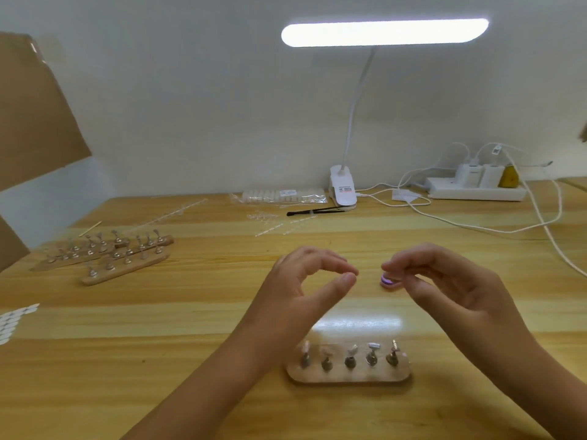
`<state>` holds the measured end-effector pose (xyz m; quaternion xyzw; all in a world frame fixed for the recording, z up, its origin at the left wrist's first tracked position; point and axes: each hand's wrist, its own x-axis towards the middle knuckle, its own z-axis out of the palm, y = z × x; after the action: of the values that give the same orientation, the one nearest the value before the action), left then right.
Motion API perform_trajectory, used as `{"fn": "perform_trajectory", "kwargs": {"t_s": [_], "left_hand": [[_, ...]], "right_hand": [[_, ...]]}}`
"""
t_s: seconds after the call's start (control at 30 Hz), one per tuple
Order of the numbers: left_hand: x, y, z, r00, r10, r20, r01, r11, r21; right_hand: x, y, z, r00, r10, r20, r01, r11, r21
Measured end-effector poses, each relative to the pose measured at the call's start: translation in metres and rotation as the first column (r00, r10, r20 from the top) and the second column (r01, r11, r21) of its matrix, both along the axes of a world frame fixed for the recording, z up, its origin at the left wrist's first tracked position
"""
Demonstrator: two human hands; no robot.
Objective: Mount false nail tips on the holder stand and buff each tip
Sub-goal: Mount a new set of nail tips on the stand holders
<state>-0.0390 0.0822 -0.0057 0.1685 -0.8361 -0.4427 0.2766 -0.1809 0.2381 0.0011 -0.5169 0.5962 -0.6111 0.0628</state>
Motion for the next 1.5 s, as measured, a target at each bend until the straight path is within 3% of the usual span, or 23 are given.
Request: {"fn": "perform_trajectory", "kwargs": {"t_s": [0.23,0.5,0.9,1.17,1.3,1.4,1.5], "left_hand": [[-0.003,0.014,0.001,0.99,-0.12,-0.07,0.134,0.958,0.252],[-0.002,0.017,0.004,0.99,-0.137,-0.042,0.143,0.947,0.287],[0.0,0.014,0.004,0.989,-0.148,-0.024,0.144,0.888,0.436],[0.0,0.014,0.004,0.985,-0.173,-0.006,0.159,0.889,0.429],[0.0,0.014,0.001,0.988,-0.15,0.031,0.132,0.938,0.322],[0.001,0.014,-0.002,0.977,-0.149,0.15,0.149,0.989,0.013],[0.002,0.017,-0.006,0.911,-0.138,0.389,0.264,0.92,-0.291]], "right_hand": [[-0.002,-0.005,-0.006,0.998,0.063,-0.025,-0.062,0.997,0.049],[-0.003,-0.008,-0.011,0.997,0.071,-0.029,-0.07,0.997,0.035],[-0.003,-0.009,-0.014,0.923,-0.038,-0.384,0.043,0.999,0.006],[-0.003,-0.004,-0.009,0.906,-0.004,-0.424,0.018,0.999,0.029],[-0.004,-0.003,-0.003,0.9,0.032,-0.434,-0.002,0.998,0.068],[-0.017,0.002,0.007,0.9,0.116,-0.42,-0.038,0.981,0.19],[-0.028,0.009,0.015,0.893,0.181,-0.411,-0.045,0.947,0.318]]}}
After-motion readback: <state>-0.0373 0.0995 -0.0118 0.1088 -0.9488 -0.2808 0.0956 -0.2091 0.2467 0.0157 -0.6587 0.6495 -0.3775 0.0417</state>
